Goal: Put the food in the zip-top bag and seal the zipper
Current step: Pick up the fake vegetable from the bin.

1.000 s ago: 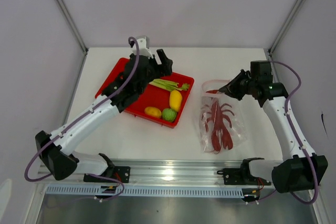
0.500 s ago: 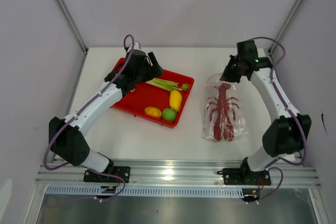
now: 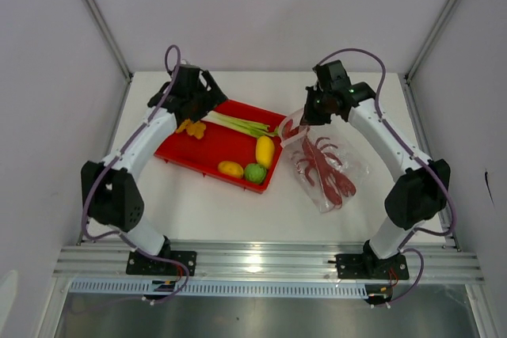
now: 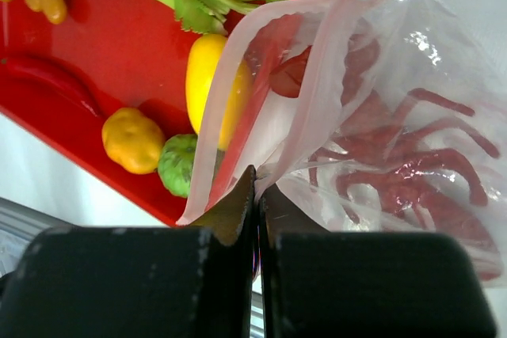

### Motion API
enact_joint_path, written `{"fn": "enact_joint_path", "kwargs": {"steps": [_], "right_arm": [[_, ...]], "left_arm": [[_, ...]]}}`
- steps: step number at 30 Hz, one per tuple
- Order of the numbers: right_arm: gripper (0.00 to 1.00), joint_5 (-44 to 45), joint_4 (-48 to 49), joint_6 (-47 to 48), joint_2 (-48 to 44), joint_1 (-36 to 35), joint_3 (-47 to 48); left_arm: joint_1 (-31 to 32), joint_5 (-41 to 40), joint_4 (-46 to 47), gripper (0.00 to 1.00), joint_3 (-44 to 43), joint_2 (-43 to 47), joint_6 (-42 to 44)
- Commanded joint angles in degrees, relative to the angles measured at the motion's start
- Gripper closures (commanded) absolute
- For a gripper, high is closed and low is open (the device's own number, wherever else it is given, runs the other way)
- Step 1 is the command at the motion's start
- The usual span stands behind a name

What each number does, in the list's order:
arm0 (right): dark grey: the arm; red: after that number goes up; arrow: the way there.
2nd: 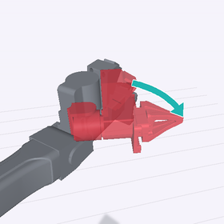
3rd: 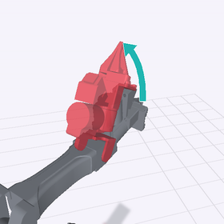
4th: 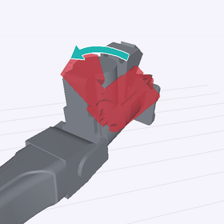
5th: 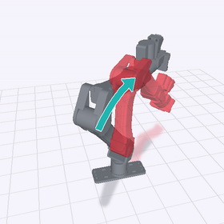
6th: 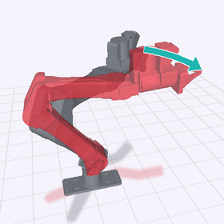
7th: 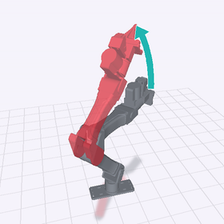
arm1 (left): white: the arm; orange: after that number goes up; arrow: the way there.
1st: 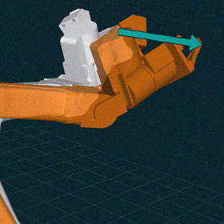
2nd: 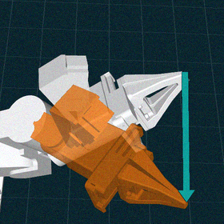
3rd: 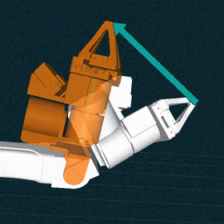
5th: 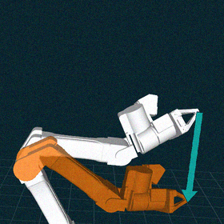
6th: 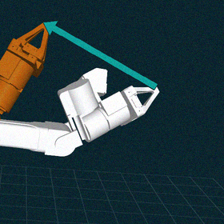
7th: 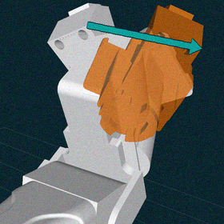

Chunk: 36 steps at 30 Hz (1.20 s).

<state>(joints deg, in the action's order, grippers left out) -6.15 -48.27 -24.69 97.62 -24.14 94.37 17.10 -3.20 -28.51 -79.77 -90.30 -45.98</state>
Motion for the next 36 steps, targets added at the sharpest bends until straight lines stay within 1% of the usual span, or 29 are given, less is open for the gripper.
{"fn": "enact_joint_path", "kwargs": {"steps": [1, 3, 4, 5, 6, 8, 9, 10, 12, 13, 16, 18, 20, 22, 24, 26, 30, 33, 36], "right_arm": [[1.0, -1.75, 0.9, 1.66, -5.6, 0.06, -0.5], [1.0, -2.11, 0.2, 1.92, -6.48, -0.12, -1.11], [1.0, -2.02, 0.28, 1.92, -7.09, -0.29, -1.55], [1.0, -2.11, 0.72, 1.92, -8.58, -0.38, -2.86], [1.0, -2.28, 1.77, 1.66, -9.37, -0.64, -3.57], [1.0, -2.29, 2.48, 1.31, -11.48, -0.91, -5.41], [1.0, -2.46, 2.92, 1.05, -12.01, -0.91, -5.94], [1.0, -2.81, 3.35, 1.04, -12.71, -0.99, -6.56], [1.0, -2.81, 3.62, 0.87, -14.21, -1.08, -8.23], [1.0, -2.81, 3.71, 0.96, -14.65, -1.08, -8.76], [1.0, -1.94, 3.89, 1.13, -15.97, -1.0, -10.69], [1.0, -2.02, 4.67, 1.22, -16.67, -0.91, -11.83], [1.0, -2.72, 5.29, 1.22, -17.11, -0.91, -12.45], [1.0, -3.51, 6.34, 1.05, -17.64, -0.91, -13.33], [1.0, -4.13, 7.4, 0.69, -17.99, -0.91, -13.77], [1.0, -4.39, 7.84, 0.61, -18.43, -1.0, -14.3], [1.0, -3.7, 7.93, 0.87, -19.93, -1.0, -15.26], [1.0, -2.82, 8.28, 0.96, -21.33, -1.0, -16.58], [1.0, -2.81, 8.63, 0.7, -22.04, -0.91, -17.64]], "left_arm": [[-1.63, 1.89, -4.52, 0.14, -8.7, -7.31, -3.15], [-1.98, -0.82, -9.88, 0.14, -11.63, -10.58, -4.47], [-2.16, -3.45, -11.64, 0.14, -15.9, -13.64, -6.04], [-2.34, -4.87, -14.26, 0.14, -16.99, -14.89, -7.45], [-2.51, -7.23, -15.68, 0.16, -19.96, -17.51, -10.77], [-3.56, -8.31, -19.9, 0.18, -21.91, -19.9, -14.82], [-3.83, -8.83, -21.05, 0.17, -23.49, -20.87, -18.85], [-4.61, -8.93, -21.84, 0.17, -23.5, -21.92, -20.54], [-5.06, -9.36, -18.87, 0.18, -21.49, -21.85, -23.36], [-5.41, -11.11, -18.51, 0.18, -21.48, -22.19, -24.15], [-6.72, -12.44, -20.96, 0.19, -22.8, -23.6, -27.93], [-7.52, -12.44, -20.8, 0.2, -23.15, -24.92, -30.12], [-8.57, -12.01, -21.67, 0.21, -25.16, -27.45, -31.97], [-9.02, -12.09, -23.51, 0.21, -28.59, -29.66, -31.72], [-9.02, -13.23, -26.58, 0.22, -34.2, -32.82, -31.63], [-9.1, -13.5, -26.86, 0.22, -36.15, -34.23, -31.81], [-9.63, -14.46, -26.68, 0.24, -37.13, -36.52, -34.35], [-10.16, -13.42, -27.04, 0.28, -38.35, -37.93, -35.94], [-10.25, -12.88, -29.4, 0.27, -39.76, -40.65, -36.11]]}}
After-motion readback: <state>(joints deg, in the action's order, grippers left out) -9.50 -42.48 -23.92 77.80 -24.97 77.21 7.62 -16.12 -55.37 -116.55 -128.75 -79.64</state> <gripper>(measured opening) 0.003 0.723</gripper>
